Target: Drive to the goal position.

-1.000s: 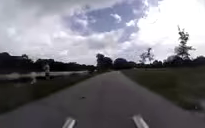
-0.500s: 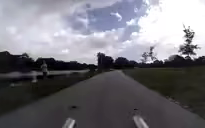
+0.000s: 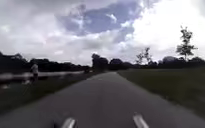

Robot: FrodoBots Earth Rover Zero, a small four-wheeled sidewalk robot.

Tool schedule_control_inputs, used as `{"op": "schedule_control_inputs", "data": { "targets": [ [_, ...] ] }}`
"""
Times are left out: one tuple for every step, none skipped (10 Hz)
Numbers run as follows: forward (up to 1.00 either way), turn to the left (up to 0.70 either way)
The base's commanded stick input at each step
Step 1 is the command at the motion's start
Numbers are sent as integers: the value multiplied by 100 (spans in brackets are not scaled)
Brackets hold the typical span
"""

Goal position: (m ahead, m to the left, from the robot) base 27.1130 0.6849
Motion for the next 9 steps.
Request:
{"op": "schedule_control_inputs", "data": {
  "targets": [
    [85, -3],
    [85, 0],
    [85, 0],
    [85, 0],
    [85, 0],
    [85, 0],
    [85, 0],
    [85, 0],
    [85, 0]
  ]
}}
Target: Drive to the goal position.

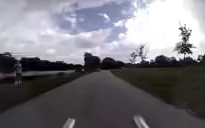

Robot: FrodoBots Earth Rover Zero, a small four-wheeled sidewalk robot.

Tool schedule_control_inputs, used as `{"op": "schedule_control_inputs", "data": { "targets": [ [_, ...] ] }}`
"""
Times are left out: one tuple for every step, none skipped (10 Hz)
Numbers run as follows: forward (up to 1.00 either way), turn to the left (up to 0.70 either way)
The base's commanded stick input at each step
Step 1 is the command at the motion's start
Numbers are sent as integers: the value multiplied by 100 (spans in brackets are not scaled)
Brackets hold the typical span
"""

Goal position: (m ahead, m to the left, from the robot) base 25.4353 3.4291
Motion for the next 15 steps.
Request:
{"op": "schedule_control_inputs", "data": {
  "targets": [
    [85, 0],
    [85, 0],
    [85, 0],
    [85, 0],
    [85, 0],
    [85, 0],
    [85, 0],
    [85, 0],
    [85, 0],
    [85, 0],
    [85, 0],
    [85, 0],
    [85, 0],
    [85, 0],
    [85, 0]
  ]
}}
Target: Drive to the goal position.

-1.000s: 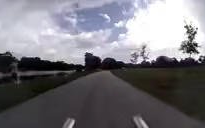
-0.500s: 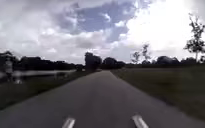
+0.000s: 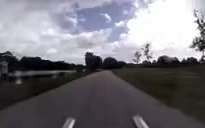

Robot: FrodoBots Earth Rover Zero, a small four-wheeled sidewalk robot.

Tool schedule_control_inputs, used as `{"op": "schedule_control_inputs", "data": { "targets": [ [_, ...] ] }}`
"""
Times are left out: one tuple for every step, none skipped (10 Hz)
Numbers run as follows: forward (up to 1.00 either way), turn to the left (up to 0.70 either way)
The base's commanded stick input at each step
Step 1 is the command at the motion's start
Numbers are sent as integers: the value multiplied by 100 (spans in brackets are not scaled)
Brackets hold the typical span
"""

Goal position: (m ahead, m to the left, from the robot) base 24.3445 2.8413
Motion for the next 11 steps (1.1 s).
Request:
{"op": "schedule_control_inputs", "data": {
  "targets": [
    [85, 0],
    [85, 0],
    [85, 0],
    [85, 0],
    [85, 0],
    [85, 0],
    [85, 0],
    [85, 0],
    [85, 0],
    [85, 0],
    [85, 0]
  ]
}}
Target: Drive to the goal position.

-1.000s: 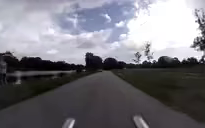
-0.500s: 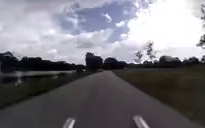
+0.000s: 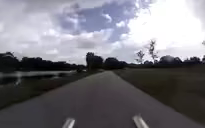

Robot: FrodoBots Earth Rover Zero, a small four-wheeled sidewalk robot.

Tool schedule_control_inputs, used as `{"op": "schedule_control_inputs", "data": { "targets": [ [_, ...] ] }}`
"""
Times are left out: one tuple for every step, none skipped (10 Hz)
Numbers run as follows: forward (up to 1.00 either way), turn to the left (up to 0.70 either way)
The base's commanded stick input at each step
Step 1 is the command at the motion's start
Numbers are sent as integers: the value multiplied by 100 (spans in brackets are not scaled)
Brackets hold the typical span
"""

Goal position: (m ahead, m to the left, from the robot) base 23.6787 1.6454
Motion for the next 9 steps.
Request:
{"op": "schedule_control_inputs", "data": {
  "targets": [
    [85, 0],
    [85, 0],
    [85, 0],
    [85, 0],
    [85, 0],
    [85, 0],
    [85, 0],
    [85, 0],
    [85, 0]
  ]
}}
